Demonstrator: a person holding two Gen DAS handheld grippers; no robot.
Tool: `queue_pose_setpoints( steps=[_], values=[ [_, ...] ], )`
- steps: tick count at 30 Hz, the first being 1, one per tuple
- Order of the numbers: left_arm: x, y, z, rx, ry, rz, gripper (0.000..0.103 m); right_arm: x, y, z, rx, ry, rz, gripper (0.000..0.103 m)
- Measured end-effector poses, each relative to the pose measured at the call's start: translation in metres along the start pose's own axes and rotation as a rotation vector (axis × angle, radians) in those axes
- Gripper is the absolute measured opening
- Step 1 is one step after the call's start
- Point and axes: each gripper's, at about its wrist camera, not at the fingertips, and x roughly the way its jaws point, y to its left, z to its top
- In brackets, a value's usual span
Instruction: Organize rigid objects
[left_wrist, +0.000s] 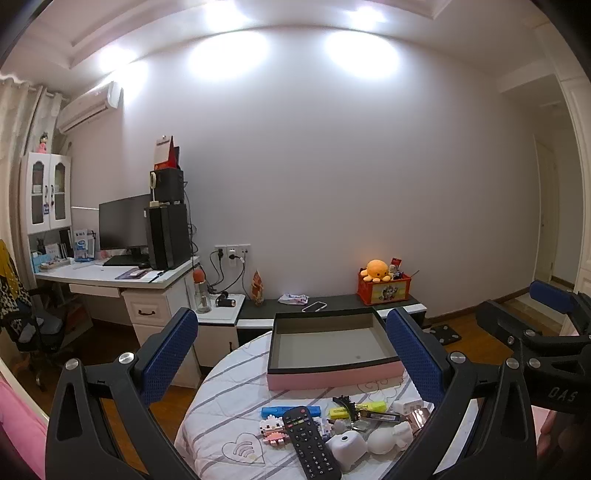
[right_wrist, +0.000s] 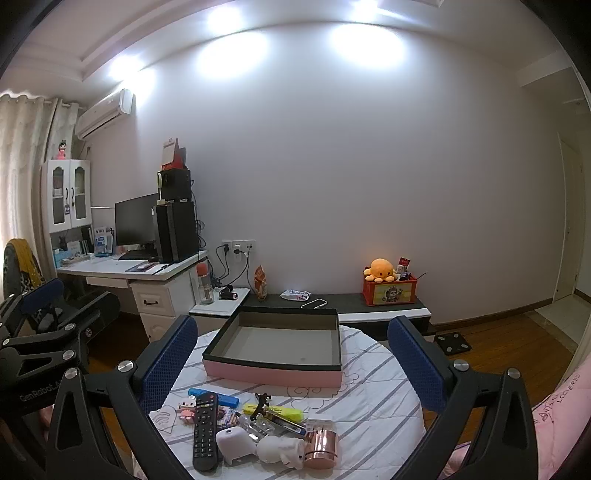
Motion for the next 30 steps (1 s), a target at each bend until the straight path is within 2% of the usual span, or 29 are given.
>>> queue_pose_setpoints(
  steps=[30],
  values=[
    [-0.0076,0.0083,0.0012,0.003,-0.009,0.021,0.103,0.0023,0.0025,-0.0007,-0.025,0.006,0.005,0.103]
  ],
)
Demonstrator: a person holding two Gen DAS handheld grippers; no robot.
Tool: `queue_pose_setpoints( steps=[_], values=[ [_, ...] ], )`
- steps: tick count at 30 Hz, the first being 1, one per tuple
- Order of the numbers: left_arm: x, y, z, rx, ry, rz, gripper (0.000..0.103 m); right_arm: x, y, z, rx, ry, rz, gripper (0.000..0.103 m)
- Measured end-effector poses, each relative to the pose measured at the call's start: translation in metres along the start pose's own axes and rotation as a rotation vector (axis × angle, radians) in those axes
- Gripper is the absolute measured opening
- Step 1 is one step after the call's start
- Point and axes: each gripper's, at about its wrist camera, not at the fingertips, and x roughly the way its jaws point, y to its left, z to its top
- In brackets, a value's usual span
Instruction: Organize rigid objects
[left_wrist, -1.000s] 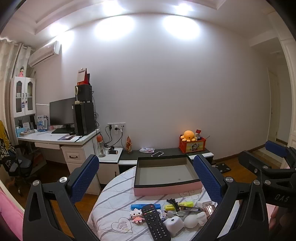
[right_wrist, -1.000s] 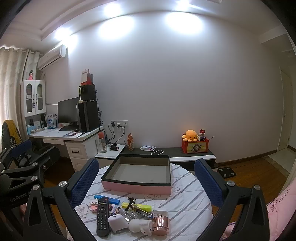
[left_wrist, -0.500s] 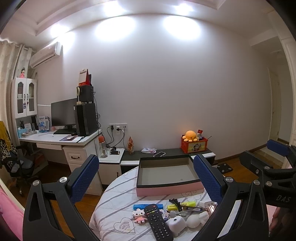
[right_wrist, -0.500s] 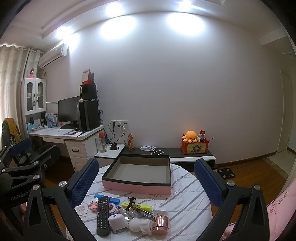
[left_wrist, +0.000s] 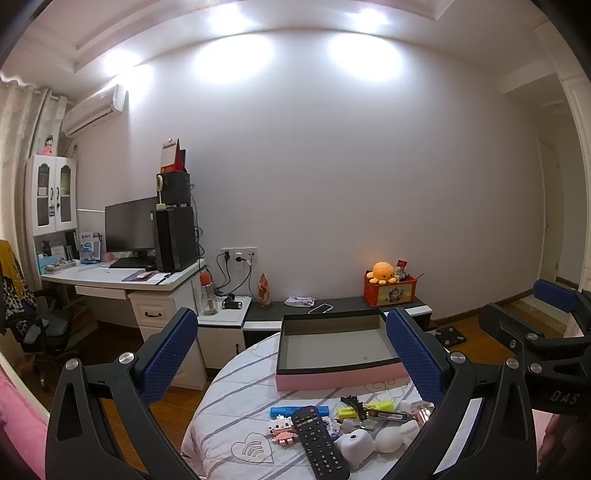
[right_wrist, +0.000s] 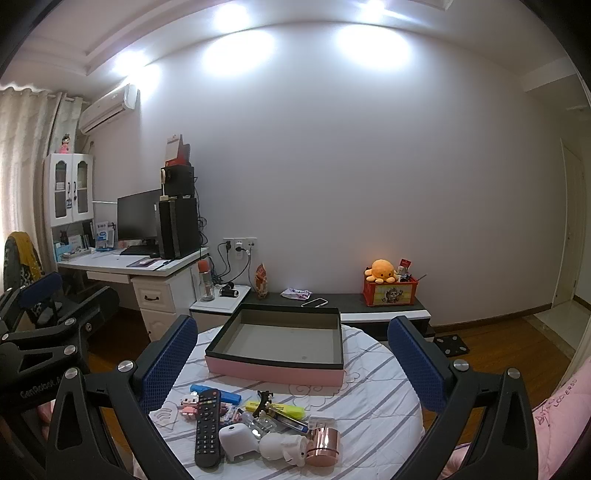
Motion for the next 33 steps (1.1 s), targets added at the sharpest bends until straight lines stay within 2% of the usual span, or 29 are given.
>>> queue_pose_setpoints(
  steps=[12,33],
  values=[
    [-0.016,0.003,0.001,0.011,-0.067,0.029,0.103,-0.007,0.007,-0.002,-0.008,-0.013,0.007,0.103],
    [-0.023,0.003,0.002,0.019,-0.078,0.021,0.103,-0.012,0.014,0.0,-0.026,-0.011,0.015,0.103]
  ],
)
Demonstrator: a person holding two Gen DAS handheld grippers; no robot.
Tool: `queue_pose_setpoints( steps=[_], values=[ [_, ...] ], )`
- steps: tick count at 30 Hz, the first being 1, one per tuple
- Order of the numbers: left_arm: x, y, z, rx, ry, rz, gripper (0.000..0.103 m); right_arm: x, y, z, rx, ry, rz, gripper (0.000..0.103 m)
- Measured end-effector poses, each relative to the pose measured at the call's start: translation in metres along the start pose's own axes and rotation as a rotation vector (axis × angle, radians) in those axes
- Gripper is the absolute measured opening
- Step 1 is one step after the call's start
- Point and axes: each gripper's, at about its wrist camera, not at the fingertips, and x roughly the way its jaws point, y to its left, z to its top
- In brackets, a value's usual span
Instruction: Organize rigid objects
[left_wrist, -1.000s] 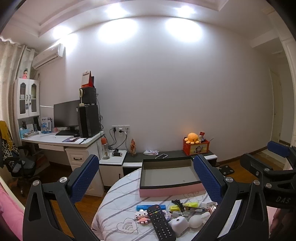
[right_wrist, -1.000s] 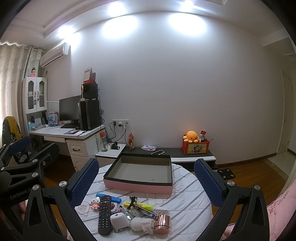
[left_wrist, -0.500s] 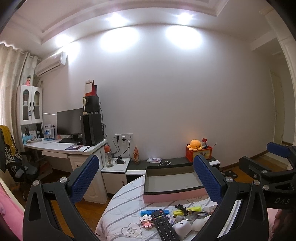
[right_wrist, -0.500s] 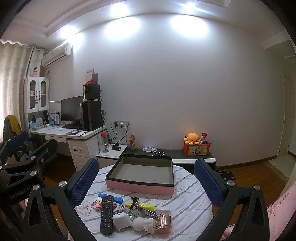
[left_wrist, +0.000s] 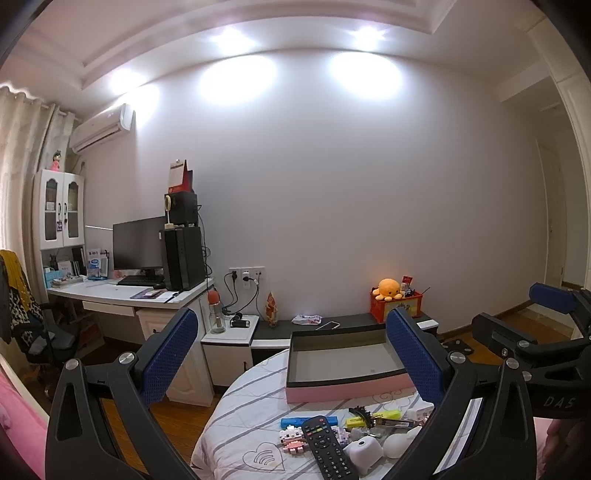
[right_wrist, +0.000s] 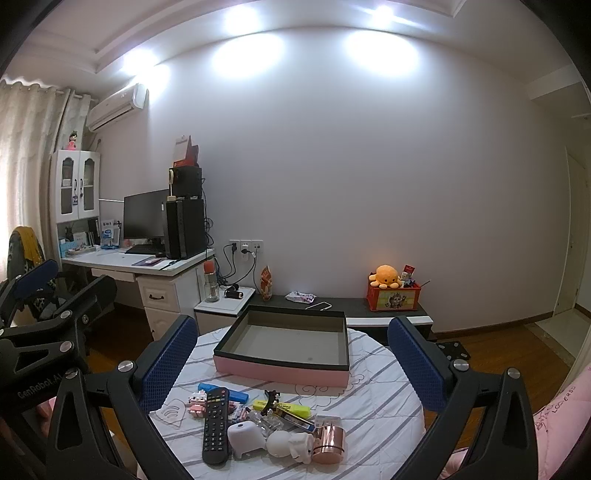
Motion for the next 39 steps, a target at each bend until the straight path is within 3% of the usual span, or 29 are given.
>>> queue_pose_setpoints(
  steps=[17,24,28,35,39],
  values=[
    [0.017,-0.008,-0.006,0.009,0.039,-0.005,0.103,0.012,-0.008,-0.006,0.009,0.035,-0.003,0.103],
    [0.042,-0.012,-0.022,0.001,0.118,-0.032,0.103,0.03,-0.021,-0.016,0.019,0.073,-0.011,0.103],
    [0.068,-0.015,-0.046,0.002,0.217,-0.054,0.103,0.048,-0.035,-0.033,0.04,0.13,-0.029,0.103],
    [0.133,-0.025,-0.124,-0.023,0.555,-0.122,0.103,0.093,-0.064,-0.086,0.075,0.296,-0.072,0.103],
    [0.153,-0.027,-0.166,-0.016,0.694,-0.106,0.103,0.112,-0.075,-0.122,0.074,0.393,-0.08,0.103]
  ],
)
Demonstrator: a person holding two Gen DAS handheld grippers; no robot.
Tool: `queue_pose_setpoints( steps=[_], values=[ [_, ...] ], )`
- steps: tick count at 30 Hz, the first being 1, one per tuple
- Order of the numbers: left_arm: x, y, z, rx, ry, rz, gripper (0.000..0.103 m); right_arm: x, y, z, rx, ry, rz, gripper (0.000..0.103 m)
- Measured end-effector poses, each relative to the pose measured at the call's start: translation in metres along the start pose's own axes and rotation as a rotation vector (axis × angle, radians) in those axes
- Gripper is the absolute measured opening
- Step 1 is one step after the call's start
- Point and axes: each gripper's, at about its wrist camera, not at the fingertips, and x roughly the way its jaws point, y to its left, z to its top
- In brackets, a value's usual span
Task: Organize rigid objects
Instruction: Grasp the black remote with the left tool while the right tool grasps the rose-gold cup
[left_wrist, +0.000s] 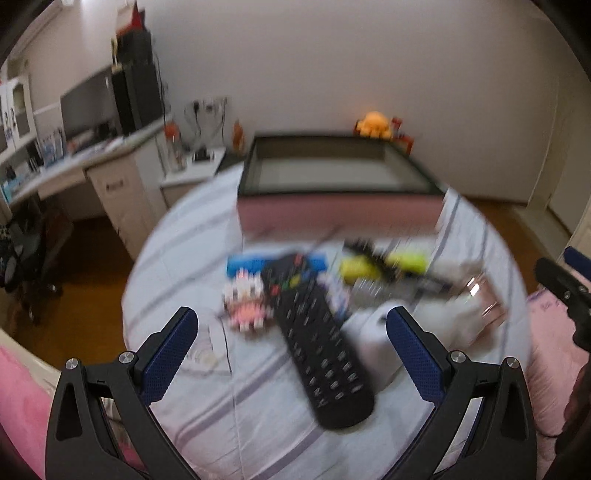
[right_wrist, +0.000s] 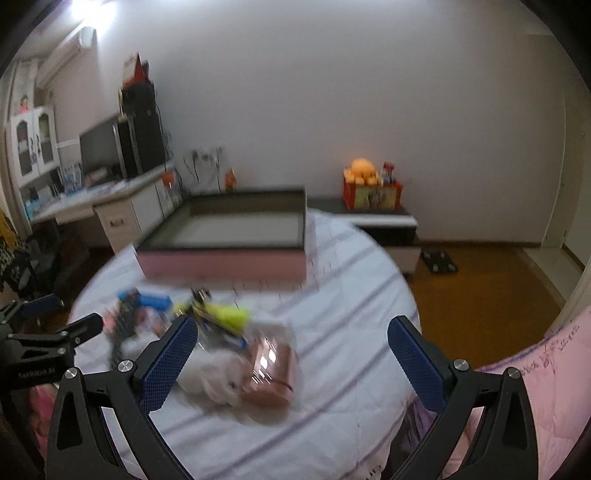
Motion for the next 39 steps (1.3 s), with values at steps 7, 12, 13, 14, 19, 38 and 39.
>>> queue_pose_setpoints(
  steps=[7,12,13,14,19,38,39],
  values=[
    [0.038,0.011,-0.012,-0.059,0.119,0.0,0.103,0.04,-0.011,-0.03,-0.001,0.118,0.005,0.103],
    [0.051,0.013,-0.016,-0.063,0.139,-0.01,0.103,0.055,-0.006,-0.041,-0.025,0.162,0.03,0.103],
    [0.054,0.016,-0.017,-0.067,0.154,0.002,0.103,0.055,-0.006,-0.043,-0.025,0.165,0.039,0.103],
    [0.055,0.02,-0.018,-0.073,0.159,-0.004,0.103,0.058,-0.006,-0.044,-0.018,0.17,0.051,0.103],
    [0.062,0.037,-0.026,-0.087,0.191,0.025,0.103,0.063,-0.006,-0.043,-0.005,0.171,0.064,0.103],
    [0.037,0.066,-0.04,-0.027,0.155,-0.092,0.1,0.081,-0.003,-0.056,-0.07,0.242,0.044,0.103],
    [0.038,0.069,-0.039,-0.033,0.157,-0.053,0.103,0.082,-0.004,-0.056,-0.063,0.242,0.048,0.103]
  ],
)
